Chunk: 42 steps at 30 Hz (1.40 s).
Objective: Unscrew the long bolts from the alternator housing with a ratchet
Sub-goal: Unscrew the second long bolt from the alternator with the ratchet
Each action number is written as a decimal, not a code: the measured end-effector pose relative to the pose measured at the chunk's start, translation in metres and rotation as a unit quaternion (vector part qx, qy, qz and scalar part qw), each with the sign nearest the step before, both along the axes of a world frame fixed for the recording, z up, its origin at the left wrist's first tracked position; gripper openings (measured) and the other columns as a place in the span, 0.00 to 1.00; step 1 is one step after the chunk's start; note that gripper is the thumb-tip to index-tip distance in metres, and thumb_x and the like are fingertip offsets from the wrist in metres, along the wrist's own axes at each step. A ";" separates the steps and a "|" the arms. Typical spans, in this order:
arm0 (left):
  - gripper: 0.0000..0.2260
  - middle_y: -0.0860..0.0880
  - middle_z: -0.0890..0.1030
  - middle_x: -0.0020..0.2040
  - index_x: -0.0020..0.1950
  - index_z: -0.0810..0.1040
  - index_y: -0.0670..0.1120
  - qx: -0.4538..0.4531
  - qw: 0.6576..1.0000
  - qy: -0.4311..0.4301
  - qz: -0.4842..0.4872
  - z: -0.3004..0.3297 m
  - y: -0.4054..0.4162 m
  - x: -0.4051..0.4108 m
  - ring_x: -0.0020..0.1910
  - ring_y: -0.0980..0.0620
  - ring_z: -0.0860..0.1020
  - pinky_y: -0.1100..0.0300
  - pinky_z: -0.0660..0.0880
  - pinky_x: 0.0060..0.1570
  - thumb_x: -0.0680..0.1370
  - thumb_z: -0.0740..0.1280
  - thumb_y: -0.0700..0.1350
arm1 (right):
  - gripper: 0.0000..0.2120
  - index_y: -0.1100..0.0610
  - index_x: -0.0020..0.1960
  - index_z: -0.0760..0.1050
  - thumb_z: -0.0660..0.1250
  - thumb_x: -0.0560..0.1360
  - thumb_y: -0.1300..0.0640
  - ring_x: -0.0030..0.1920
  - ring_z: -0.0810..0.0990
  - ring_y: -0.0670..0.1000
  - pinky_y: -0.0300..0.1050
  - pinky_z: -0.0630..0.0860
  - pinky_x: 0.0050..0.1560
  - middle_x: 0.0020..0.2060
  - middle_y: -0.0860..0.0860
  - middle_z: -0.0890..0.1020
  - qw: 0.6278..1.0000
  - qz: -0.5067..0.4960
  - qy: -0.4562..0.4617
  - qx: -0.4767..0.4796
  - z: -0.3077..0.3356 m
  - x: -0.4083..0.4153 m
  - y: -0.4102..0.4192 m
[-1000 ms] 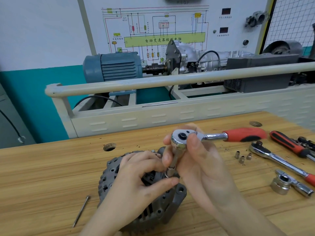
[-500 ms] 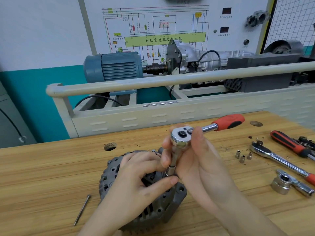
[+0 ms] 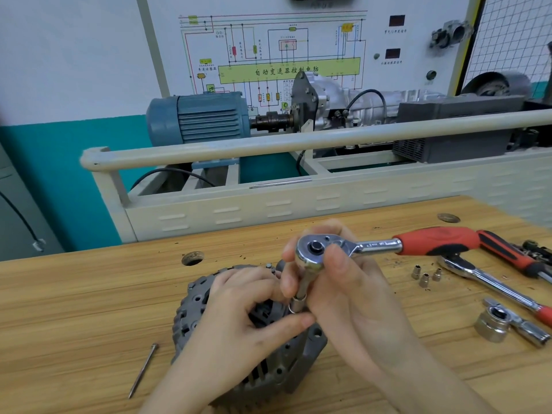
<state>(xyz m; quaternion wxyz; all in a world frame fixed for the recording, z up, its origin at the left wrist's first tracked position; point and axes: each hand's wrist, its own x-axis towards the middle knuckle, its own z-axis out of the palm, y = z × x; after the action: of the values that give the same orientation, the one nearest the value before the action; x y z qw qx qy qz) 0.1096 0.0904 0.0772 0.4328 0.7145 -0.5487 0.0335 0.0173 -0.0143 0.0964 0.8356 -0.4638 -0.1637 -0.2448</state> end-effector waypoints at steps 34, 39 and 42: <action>0.14 0.58 0.80 0.48 0.43 0.80 0.52 0.021 0.999 -0.010 -0.032 -0.001 0.002 0.002 0.55 0.54 0.75 0.45 0.65 0.60 0.70 0.64 0.60 | 0.16 0.54 0.42 0.80 0.70 0.66 0.40 0.33 0.77 0.46 0.37 0.75 0.38 0.37 0.49 0.82 1.000 0.011 -0.003 -0.026 0.000 0.003 0.000; 0.18 0.56 0.79 0.49 0.44 0.81 0.48 0.037 0.999 -0.019 -0.026 -0.001 0.002 0.003 0.57 0.54 0.74 0.46 0.65 0.61 0.70 0.63 0.62 | 0.16 0.52 0.42 0.80 0.70 0.65 0.39 0.33 0.77 0.47 0.38 0.75 0.39 0.34 0.48 0.81 0.999 0.004 0.001 -0.039 -0.001 0.003 0.000; 0.18 0.57 0.79 0.48 0.44 0.81 0.49 0.035 0.999 -0.016 -0.024 0.000 0.002 0.003 0.53 0.55 0.75 0.46 0.67 0.58 0.70 0.63 0.62 | 0.16 0.51 0.42 0.80 0.70 0.65 0.39 0.34 0.77 0.47 0.38 0.75 0.38 0.34 0.49 0.81 0.999 0.004 -0.001 -0.038 -0.002 0.004 0.000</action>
<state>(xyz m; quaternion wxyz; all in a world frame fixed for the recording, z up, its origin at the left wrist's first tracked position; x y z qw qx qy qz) 0.1124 0.0924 0.0772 0.3991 0.7154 -0.5734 0.0152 0.0209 -0.0140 0.0947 0.8181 -0.4942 -0.1757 -0.2358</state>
